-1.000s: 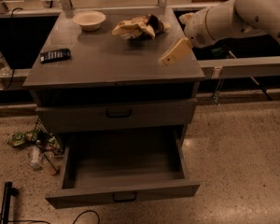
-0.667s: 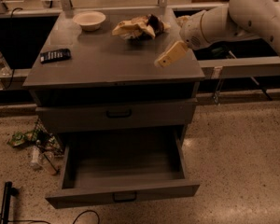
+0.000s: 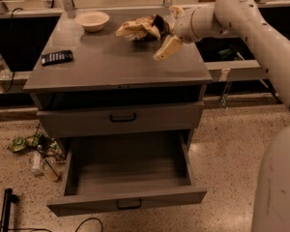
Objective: Place brown chip bag into middle drawer
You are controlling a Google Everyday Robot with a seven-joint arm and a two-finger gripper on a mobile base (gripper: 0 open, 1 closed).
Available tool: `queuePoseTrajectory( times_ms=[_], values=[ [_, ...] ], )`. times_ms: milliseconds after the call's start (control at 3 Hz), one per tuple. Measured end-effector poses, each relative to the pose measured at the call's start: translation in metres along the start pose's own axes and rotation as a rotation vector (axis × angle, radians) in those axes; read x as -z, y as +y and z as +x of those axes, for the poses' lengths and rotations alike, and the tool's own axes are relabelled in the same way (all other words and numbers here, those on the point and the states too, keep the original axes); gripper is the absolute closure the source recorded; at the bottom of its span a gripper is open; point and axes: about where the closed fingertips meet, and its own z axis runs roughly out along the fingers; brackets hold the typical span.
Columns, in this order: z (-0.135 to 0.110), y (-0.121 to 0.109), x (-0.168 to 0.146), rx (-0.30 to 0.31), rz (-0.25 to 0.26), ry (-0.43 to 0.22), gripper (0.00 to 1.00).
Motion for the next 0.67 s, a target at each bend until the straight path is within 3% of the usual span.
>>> queuePoseTrajectory(
  times_ms=[667],
  values=[
    [-0.02, -0.05, -0.042, 0.184, 0.087, -0.044, 0.0]
  ],
)
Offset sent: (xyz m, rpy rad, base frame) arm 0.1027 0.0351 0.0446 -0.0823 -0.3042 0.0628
